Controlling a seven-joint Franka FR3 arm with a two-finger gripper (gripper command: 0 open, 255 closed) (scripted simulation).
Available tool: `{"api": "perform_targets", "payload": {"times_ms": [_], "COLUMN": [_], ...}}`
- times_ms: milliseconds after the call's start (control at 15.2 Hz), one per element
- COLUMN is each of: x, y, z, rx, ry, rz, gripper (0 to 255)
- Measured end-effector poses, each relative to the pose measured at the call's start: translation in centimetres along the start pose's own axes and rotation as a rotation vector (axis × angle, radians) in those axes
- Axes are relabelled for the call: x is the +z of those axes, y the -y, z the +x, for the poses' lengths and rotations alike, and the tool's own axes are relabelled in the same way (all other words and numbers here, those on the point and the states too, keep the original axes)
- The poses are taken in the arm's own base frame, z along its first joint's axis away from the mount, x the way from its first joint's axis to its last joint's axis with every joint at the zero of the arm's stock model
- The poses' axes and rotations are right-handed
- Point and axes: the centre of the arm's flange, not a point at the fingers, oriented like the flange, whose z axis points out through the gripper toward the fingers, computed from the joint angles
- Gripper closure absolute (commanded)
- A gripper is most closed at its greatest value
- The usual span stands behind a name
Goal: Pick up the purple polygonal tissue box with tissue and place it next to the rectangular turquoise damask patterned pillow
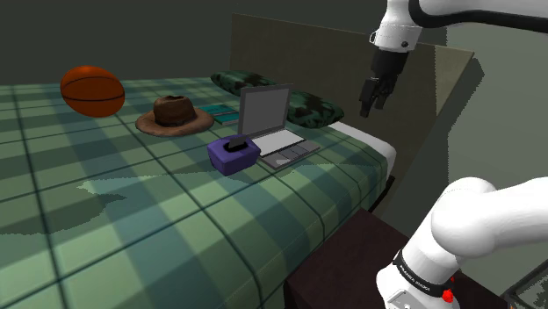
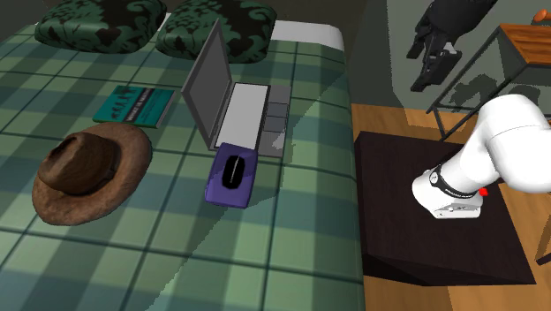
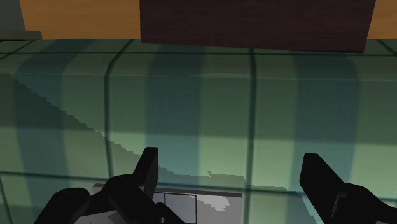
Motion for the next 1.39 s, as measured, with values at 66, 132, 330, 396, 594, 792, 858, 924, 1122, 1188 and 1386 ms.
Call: {"api": "perform_targets", "payload": {"times_ms": [66, 132, 330, 396, 594, 792, 858, 924, 1122, 1188, 1386], "x": [0.0, 0.2, 1.3, 1.9, 3.6, 4.9, 5.6, 6.0, 7.2, 7.4, 9.2], "y": [0.0, 0.1, 0.9, 1.2, 2.1, 3.3, 3.7, 4.4, 6.1, 6.9, 9.1], "z": [0.0, 0.5, 3.4, 4.4, 7.6, 10.0, 11.2, 12.4, 15.3, 16.4, 19.0], "rx": [0.0, -0.013, -0.083, -0.11, -0.192, -0.276, -0.304, -0.332, -0.415, -0.443, -0.526], "ry": [0.0, -0.003, -0.021, -0.028, -0.05, -0.073, -0.081, -0.089, -0.111, -0.12, -0.141], "rz": [0.0, -0.003, -0.017, -0.023, -0.04, -0.058, -0.064, -0.07, -0.087, -0.093, -0.11], "gripper": [0, 0, 0, 0, 0, 0, 0, 0, 0, 0, 0]}}
